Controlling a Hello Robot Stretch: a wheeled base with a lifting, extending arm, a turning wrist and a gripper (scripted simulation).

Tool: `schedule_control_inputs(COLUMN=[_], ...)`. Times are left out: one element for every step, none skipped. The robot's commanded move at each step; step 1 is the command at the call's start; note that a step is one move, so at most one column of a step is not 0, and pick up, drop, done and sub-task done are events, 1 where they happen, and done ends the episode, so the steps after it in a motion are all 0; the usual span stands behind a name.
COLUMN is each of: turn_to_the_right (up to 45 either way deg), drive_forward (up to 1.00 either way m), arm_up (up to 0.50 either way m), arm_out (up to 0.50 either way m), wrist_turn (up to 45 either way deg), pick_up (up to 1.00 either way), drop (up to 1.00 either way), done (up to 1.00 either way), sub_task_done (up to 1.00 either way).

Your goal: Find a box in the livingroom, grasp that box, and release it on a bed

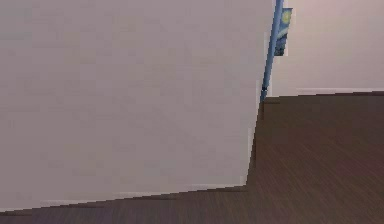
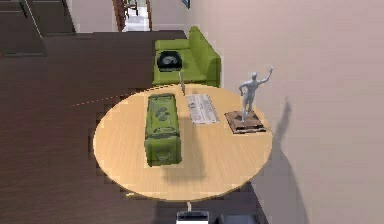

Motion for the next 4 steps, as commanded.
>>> schedule_control_inputs(turn_to_the_right=[0.0, 0.0, 0.0, 0.0], drive_forward=[0.0, 0.0, 0.0, 0.0], arm_up=[0.0, 0.0, 0.0, 0.0], arm_out=[0.38, 0.0, 0.0, 0.0], wrist_turn=[0.0, 45.0, 45.0, 45.0], pick_up=[0.0, 0.0, 0.0, 0.0], drop=[0.0, 0.0, 0.0, 0.0], done=[0.0, 0.0, 0.0, 0.0], sub_task_done=[0.0, 0.0, 0.0, 0.0])
